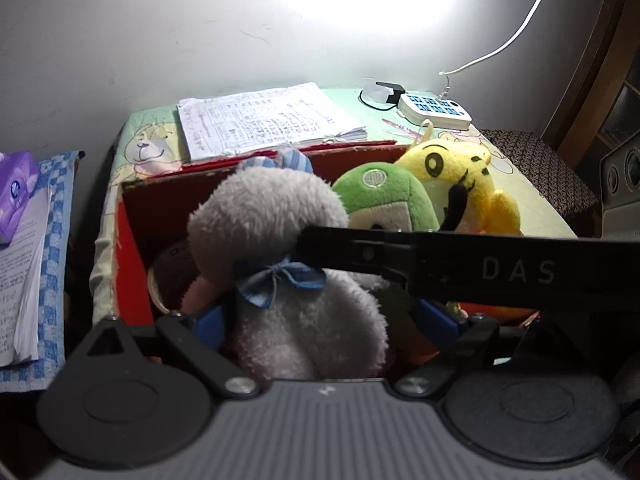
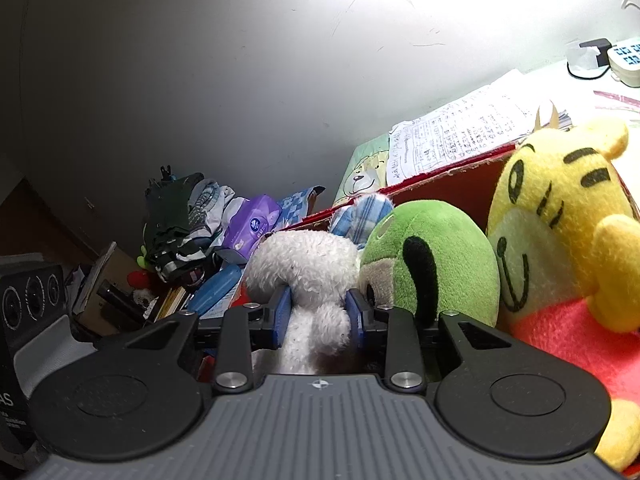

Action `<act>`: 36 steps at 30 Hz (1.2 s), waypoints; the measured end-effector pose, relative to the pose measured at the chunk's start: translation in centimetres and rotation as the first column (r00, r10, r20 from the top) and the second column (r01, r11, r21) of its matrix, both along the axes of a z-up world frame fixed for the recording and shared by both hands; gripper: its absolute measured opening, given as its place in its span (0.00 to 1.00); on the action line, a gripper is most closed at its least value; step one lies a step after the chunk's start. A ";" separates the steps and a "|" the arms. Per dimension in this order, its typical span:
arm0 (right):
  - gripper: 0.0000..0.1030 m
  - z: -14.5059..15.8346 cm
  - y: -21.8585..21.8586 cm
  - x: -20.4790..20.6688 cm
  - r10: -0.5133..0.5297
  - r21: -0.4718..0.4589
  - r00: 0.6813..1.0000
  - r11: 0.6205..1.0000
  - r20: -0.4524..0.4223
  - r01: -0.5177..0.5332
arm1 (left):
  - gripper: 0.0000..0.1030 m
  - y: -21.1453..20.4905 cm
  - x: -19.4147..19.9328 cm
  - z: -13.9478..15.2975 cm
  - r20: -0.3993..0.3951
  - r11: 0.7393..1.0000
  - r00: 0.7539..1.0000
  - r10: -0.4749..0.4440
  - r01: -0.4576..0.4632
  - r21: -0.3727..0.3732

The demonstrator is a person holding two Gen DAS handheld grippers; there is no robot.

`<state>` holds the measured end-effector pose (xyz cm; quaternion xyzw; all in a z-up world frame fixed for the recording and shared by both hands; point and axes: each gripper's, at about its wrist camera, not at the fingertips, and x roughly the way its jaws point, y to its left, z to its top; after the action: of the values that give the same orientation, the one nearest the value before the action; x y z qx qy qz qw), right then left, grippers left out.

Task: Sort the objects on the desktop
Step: 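Press the white bunny down into the box with the right gripper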

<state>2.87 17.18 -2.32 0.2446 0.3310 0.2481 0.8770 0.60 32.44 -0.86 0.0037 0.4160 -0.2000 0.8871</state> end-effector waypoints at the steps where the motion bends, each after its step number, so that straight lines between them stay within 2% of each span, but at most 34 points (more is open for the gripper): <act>1: 0.29 0.0 0.2 0.1 0.001 -0.010 1.000 1.000 0.010 -0.001 | 0.94 0.1 0.1 0.0 0.003 1.000 1.000 0.006 -0.006 0.005; 6: 0.29 0.1 0.3 -0.1 0.008 -0.040 1.000 0.999 0.027 -0.006 | 0.96 0.1 0.2 0.0 0.007 1.000 1.000 0.018 -0.019 0.014; 18: 0.27 -1.2 -1.8 -1.4 0.004 0.064 0.999 0.998 -0.047 -0.001 | 0.97 -0.7 -0.4 -0.5 0.019 0.998 1.000 -0.011 0.010 0.055; 26: 0.27 -0.9 -1.2 -1.8 -0.023 0.046 0.999 0.999 -0.036 0.024 | 0.99 -1.5 -0.3 -0.8 0.034 0.995 0.999 -0.012 0.009 0.098; 36: 0.27 -1.1 -1.7 -2.1 -0.024 0.079 0.998 0.996 -0.063 0.029 | 0.99 -2.0 -0.7 -1.0 0.045 0.992 0.999 -0.006 0.000 0.128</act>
<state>0.82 15.50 -3.42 0.2914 0.3446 0.2415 0.8591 -0.07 30.39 -1.87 0.0659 0.4080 -0.1741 0.8938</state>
